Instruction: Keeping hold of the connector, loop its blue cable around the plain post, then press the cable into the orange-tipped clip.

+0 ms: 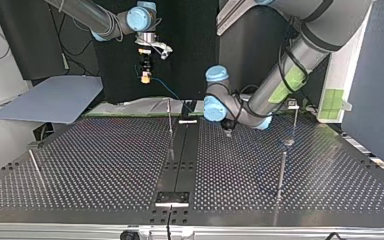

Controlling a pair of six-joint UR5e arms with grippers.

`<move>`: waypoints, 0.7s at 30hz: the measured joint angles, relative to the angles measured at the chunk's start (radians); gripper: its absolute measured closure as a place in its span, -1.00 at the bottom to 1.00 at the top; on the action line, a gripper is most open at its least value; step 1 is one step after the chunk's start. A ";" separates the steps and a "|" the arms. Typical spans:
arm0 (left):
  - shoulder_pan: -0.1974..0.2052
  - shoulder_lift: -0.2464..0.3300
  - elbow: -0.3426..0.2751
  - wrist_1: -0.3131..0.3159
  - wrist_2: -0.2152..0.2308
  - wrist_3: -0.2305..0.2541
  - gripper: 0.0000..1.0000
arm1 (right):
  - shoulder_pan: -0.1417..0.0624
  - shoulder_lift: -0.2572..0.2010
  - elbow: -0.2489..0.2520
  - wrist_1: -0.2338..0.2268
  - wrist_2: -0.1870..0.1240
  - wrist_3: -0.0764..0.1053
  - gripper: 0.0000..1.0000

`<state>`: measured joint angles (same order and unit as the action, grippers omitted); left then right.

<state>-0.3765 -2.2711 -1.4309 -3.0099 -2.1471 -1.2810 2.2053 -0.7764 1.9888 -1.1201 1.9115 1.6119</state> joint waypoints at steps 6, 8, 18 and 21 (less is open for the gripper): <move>-0.021 -0.037 0.000 0.011 0.019 -0.018 -1.00 | 0.000 0.000 0.000 0.001 0.000 -0.001 1.00; -0.032 -0.051 0.000 0.011 0.021 -0.021 -1.00 | 0.001 0.000 0.000 0.002 0.000 0.000 1.00; -0.077 -0.096 0.006 0.021 0.059 -0.052 -1.00 | 0.004 0.000 0.000 0.002 0.000 0.004 1.00; -0.087 -0.119 0.015 0.006 0.074 -0.056 -1.00 | 0.005 0.000 0.000 0.002 0.000 0.005 1.00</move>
<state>-0.4639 -2.3902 -1.4160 -3.0039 -2.0732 -1.3369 2.2102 -0.7761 1.9888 -1.1178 1.9114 1.6168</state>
